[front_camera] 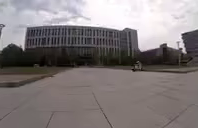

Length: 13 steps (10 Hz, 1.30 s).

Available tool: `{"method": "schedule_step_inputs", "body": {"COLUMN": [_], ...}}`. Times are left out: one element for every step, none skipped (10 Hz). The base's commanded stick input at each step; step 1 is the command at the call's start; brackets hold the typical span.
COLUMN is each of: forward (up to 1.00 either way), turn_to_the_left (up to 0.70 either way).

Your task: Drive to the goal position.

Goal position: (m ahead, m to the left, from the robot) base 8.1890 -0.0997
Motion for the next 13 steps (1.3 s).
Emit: {"method": "schedule_step_inputs", "body": {"forward": [0.7, 0.7, 0.7, 0.7, 0.7, 0.7, 0.7, 0.7, 0.7, 0.7, 0.7, 0.7, 0.7], "turn_to_the_left": [0.0, 0.0, 0.0, 0.0, 0.0, 0.0, 0.0, 0.0, 0.0, 0.0, 0.0, 0.0, 0.0]}}
